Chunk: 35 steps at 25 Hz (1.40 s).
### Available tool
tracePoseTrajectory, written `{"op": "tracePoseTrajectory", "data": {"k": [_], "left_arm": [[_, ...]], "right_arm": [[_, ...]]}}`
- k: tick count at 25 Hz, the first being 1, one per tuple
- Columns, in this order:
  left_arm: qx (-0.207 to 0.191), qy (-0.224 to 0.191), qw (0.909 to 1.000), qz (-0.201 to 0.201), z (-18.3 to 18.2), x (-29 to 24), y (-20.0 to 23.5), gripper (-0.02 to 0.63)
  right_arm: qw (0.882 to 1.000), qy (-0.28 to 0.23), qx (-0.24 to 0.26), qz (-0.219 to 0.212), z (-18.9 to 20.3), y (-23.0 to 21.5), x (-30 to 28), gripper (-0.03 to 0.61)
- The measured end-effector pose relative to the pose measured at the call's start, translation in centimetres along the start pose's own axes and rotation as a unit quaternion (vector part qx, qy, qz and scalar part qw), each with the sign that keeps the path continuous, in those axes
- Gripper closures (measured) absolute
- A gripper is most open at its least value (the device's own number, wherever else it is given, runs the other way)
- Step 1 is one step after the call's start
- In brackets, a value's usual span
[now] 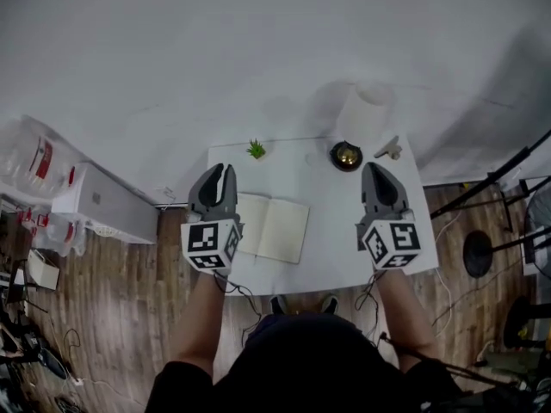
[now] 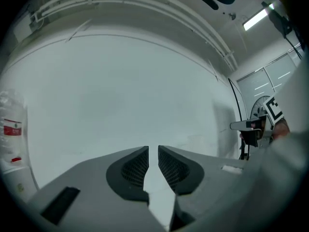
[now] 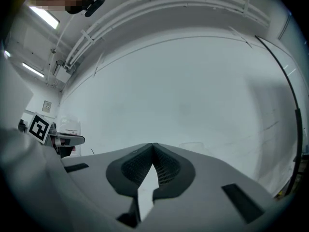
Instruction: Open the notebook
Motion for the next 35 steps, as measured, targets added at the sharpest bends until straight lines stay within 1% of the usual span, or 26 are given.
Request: {"op": "tracePoseTrajectory", "data": {"k": [3, 6, 9, 12, 20, 28, 35], "left_arm": [[0.001, -0.019, 0.9998, 0.0, -2.1, -0.6, -1.7, 0.559], [-0.003, -0.033, 0.9995, -0.001, -3.4, -1.2, -3.0, 0.566], [0.003, -0.037, 0.9993, 0.002, -4.1, -1.2, -4.4, 0.571], [0.006, -0.042, 0.9991, 0.003, -4.6, -1.6, -5.3, 0.574], [0.01, -0.036, 0.9993, 0.005, -3.7, -2.2, -6.6, 0.578], [0.018, -0.03, 0.9994, 0.001, -3.5, -2.2, -6.6, 0.583], [0.022, -0.02, 0.9995, 0.0, -2.8, -2.2, -6.3, 0.584]], "right_arm": [[1.0, -0.026, 0.008, -0.009, -2.0, -0.2, -0.1, 0.574], [0.998, -0.046, 0.027, -0.02, -3.6, -0.5, -0.1, 0.574], [0.998, -0.053, 0.04, -0.021, -4.4, -0.8, 0.5, 0.574], [0.997, -0.056, 0.04, -0.021, -4.9, -1.4, 0.5, 0.574], [0.998, -0.051, 0.035, -0.025, -4.4, -2.3, 0.6, 0.574], [0.998, -0.042, 0.039, -0.031, -3.9, -2.4, 0.4, 0.574], [0.998, -0.039, 0.041, -0.027, -3.7, -2.3, 0.3, 0.574]]}}
Point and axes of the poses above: the fingertips, and each gripper's own axes: x backward along the fingers, y to its left, z out of its underside, the point moved 3 cm from there along x, backward along the fingers, and after that the axes turned 6 degrees about -y, right-handed, at the moved point
